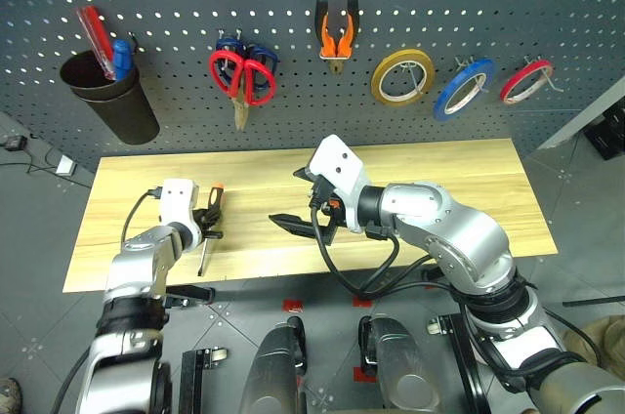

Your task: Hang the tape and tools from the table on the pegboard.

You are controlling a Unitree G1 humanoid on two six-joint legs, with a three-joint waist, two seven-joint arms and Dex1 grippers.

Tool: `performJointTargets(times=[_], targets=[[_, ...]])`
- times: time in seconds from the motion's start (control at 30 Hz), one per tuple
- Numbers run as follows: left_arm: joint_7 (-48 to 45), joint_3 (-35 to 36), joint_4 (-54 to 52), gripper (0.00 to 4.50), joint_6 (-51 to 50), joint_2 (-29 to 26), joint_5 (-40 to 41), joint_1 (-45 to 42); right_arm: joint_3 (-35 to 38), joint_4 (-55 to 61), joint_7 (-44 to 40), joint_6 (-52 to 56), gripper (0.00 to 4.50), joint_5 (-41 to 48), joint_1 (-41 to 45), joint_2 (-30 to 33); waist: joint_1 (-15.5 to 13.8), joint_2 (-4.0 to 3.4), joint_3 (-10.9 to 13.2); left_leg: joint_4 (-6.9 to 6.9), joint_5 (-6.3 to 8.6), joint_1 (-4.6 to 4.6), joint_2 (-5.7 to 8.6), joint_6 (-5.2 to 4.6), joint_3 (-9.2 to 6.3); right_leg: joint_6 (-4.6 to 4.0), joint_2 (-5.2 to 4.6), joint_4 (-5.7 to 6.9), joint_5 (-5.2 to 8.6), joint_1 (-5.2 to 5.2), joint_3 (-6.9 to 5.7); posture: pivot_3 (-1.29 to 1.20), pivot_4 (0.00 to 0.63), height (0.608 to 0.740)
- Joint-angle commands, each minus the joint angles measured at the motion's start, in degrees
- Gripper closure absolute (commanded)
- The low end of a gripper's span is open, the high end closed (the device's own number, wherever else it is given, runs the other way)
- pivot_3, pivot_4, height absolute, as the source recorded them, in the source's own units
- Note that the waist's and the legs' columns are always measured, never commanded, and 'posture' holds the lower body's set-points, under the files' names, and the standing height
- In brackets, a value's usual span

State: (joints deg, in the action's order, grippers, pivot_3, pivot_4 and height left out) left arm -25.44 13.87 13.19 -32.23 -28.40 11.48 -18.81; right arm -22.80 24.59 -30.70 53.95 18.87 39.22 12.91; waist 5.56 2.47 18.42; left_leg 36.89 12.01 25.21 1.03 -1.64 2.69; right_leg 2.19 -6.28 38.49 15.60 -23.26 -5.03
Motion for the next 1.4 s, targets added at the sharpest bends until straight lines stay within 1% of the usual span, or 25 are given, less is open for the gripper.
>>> performJointTargets(times=[0.03,0.13,0.2,0.27,0.33,0.43,0.57,0.67,0.73,0.8,0.93,1.07,1.13,1.3,1.4], targets=[[2.3,3.9,-15.3,3.85,7.9,-0.7,-0.2,4.9,0.0,1.4,0.2,-3.5,0.00,-0.9,-0.7,-0.2,-0.1,0.08,-0.7,0.01,0.00,0.02,0.00,0.01,0.00,0.00,0.00,0.01,0.00,0.00,-0.02,-0.25,0.168,0.740],[5.7,6.4,-22.6,3.85,10.9,1.4,0.3,8.4,0.4,0.9,0.6,-4.7,0.00,-1.4,-1.1,-0.3,-0.2,0.06,-2.2,0.00,0.01,0.06,0.01,0.01,-0.02,0.00,-0.03,-0.07,-0.01,0.03,-0.12,-0.26,0.147,0.740],[10.3,8.2,-30.6,3.85,13.3,3.5,-2.1,12.6,1.4,2.1,1.2,-4.3,0.00,-1.0,-1.7,-0.4,0.0,0.09,-3.3,0.00,0.02,0.07,0.02,-0.01,-0.02,0.01,-0.03,-0.13,-0.02,0.06,-0.11,-0.25,0.127,0.740],[16.4,9.6,-35.5,3.85,14.1,5.5,-5.7,14.3,2.3,2.6,1.7,-4.2,0.00,-0.8,-2.3,-0.5,0.1,0.10,-4.3,-0.05,0.03,0.05,0.02,-0.01,-0.02,0.02,-0.02,-0.20,-0.02,0.09,-0.12,-0.24,0.108,0.740],[19.9,9.9,-37.0,3.85,15.3,6.2,-7.8,13.0,2.7,1.6,1.7,-4.9,0.00,-1.1,-2.3,-0.7,0.0,0.18,-5.2,-0.04,0.03,0.05,0.02,-0.02,-0.04,0.02,-0.01,-0.09,-0.02,0.08,-0.14,-0.23,0.089,0.740],[21.9,9.8,-37.8,3.85,16.8,4.5,-9.6,8.2,3.1,1.2,2.2,-5.2,0.00,-1.4,-2.0,-1.2,-0.2,0.23,-6.4,0.05,0.06,0.03,0.01,-0.09,-0.13,0.02,0.04,0.16,-0.02,0.06,-0.21,-0.24,0.073,0.740],[22.3,9.2,-28.2,3.85,19.2,0.9,-9.1,-5.1,3.2,-0.8,2.7,-6.4,0.00,-2.2,-0.2,-2.4,-0.3,0.52,-7.8,0.19,0.01,-0.04,0.03,-0.13,-0.28,-0.10,0.10,0.39,-0.12,0.12,-0.26,-0.26,0.057,0.740],[21.8,8.5,-18.8,3.85,22.7,-0.5,-8.4,-13.1,3.4,-1.8,3.2,-7.0,0.00,-2.5,1.1,-3.4,0.2,0.42,-8.7,0.18,-0.11,-0.16,0.05,-0.12,-0.29,-0.15,0.18,0.39,-0.30,0.18,-0.29,-0.28,0.057,0.740],[20.8,7.5,-12.5,3.85,26.4,-1.8,-8.9,-17.5,3.5,-2.2,3.6,-7.2,0.00,-2.7,1.6,-3.9,1.0,0.45,-9.1,0.16,-0.13,-0.21,0.06,-0.15,-0.26,-0.11,0.19,0.38,-0.32,0.19,-0.25,-0.29,0.058,0.740],[20.2,6.8,-3.7,3.85,31.0,-3.2,-9.2,-23.5,3.3,-2.4,4.1,-7.4,0.00,-3.0,2.1,-4.5,1.2,0.54,-9.3,0.16,-0.14,-0.25,0.06,-0.15,-0.26,-0.11,0.19,0.41,-0.32,0.20,-0.24,-0.29,0.056,0.740],[19.8,5.7,10.2,3.85,39.5,-5.4,-10.0,-30.6,2.7,-2.8,4.8,-7.7,0.00,-3.5,2.5,-5.4,2.4,0.68,-9.4,0.14,-0.25,-0.22,0.06,0.02,-0.31,-0.12,0.22,0.45,-0.33,0.14,-0.24,-0.31,0.061,0.740],[19.9,5.4,17.8,3.85,44.3,-6.4,-9.8,-33.2,2.1,-2.3,5.3,-7.6,0.00,-4.0,2.5,-6.2,4.0,0.68,-9.5,0.11,-0.29,-0.22,0.07,0.09,-0.23,-0.12,0.17,0.41,-0.33,0.12,-0.17,-0.33,0.067,0.740],[20.1,5.6,19.2,3.85,45.4,-6.6,-9.5,-32.8,1.9,-2.0,5.5,-7.3,0.00,-4.2,2.5,-6.6,4.7,0.68,-9.5,0.10,-0.29,-0.22,0.07,0.09,-0.24,-0.11,0.17,0.42,-0.33,0.11,-0.18,-0.33,0.070,0.740],[21.3,7.2,15.9,3.85,45.5,-7.2,-9.0,-27.4,1.8,-1.9,5.5,-7.2,0.00,-4.6,2.3,-6.8,6.7,0.68,-9.5,0.11,-0.29,-0.21,0.07,0.09,-0.29,-0.11,0.16,0.46,-0.34,0.11,-0.11,-0.33,0.069,0.740],[22.9,8.4,11.8,3.85,44.6,-7.6,-9.4,-23.3,1.6,-1.9,5.3,-7.3,0.00,-4.4,2.5,-6.9,7.8,0.69,-9.6,0.11,-0.30,-0.22,0.07,0.10,-0.31,-0.11,0.16,0.49,-0.34,0.11,-0.02,-0.32,0.068,0.740]])
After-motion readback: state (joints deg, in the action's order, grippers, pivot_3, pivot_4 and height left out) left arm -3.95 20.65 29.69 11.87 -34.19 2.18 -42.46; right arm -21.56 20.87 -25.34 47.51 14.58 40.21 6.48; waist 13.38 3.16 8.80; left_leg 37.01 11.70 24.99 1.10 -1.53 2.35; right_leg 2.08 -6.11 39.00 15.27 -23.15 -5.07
